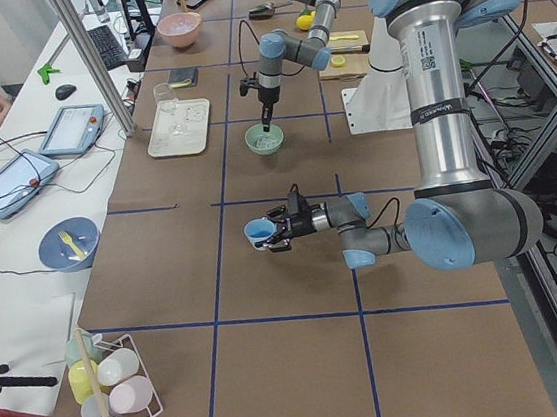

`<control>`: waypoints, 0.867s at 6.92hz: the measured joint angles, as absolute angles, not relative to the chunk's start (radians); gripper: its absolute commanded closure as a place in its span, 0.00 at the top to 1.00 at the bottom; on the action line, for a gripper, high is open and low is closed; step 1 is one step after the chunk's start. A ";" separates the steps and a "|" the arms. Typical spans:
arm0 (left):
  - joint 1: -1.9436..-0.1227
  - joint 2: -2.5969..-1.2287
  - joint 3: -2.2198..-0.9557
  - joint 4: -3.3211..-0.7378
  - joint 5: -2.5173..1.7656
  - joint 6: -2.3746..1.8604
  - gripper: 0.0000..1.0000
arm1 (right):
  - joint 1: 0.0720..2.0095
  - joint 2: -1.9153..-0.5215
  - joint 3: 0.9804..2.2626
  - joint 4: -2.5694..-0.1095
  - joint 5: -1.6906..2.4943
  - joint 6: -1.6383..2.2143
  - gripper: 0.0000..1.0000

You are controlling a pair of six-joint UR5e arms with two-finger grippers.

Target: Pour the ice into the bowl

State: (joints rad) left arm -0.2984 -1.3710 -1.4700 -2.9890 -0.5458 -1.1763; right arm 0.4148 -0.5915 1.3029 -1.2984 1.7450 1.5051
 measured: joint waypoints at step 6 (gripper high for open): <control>-0.260 -1.366 -1.466 -3.001 -0.562 -1.166 1.00 | 0.503 -0.613 1.376 -1.325 1.836 1.502 0.00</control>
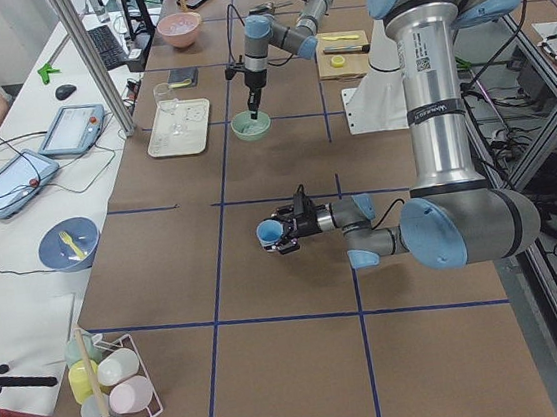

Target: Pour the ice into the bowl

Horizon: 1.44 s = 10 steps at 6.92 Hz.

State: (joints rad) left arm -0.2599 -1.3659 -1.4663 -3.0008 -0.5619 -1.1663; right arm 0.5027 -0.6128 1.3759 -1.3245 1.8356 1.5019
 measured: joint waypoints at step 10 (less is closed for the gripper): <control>-0.617 -1.223 -1.815 -2.986 -1.133 -0.729 1.00 | 0.663 -1.113 1.839 -1.440 1.875 1.237 0.00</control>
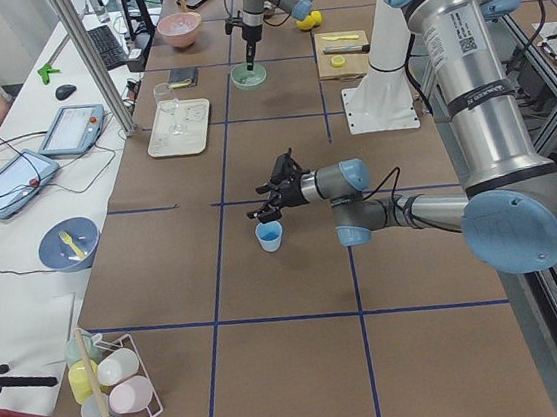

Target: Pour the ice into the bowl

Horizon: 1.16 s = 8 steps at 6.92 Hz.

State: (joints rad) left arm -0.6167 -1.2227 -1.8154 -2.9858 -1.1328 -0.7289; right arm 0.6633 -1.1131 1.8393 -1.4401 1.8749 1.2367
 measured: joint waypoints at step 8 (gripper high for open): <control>-1.270 -1.418 -1.818 -2.331 -1.855 -0.232 1.00 | 0.923 -1.677 1.715 -0.875 2.036 0.912 0.00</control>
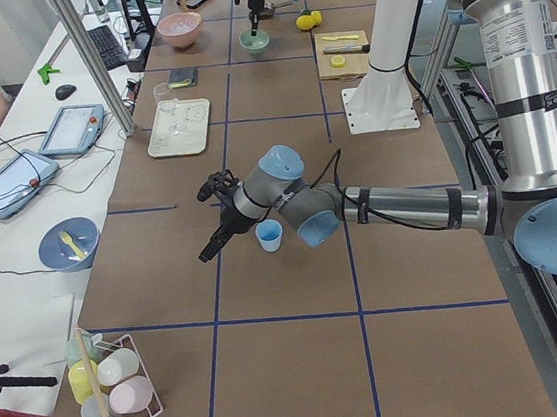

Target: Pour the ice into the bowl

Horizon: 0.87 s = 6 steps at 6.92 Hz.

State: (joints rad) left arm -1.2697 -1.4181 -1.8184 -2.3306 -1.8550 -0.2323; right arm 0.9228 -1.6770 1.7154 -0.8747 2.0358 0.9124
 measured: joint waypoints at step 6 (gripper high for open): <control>-1.302 -1.448 -1.794 -2.274 -1.896 -0.204 1.00 | 1.090 -1.753 1.625 -0.772 2.272 0.885 1.00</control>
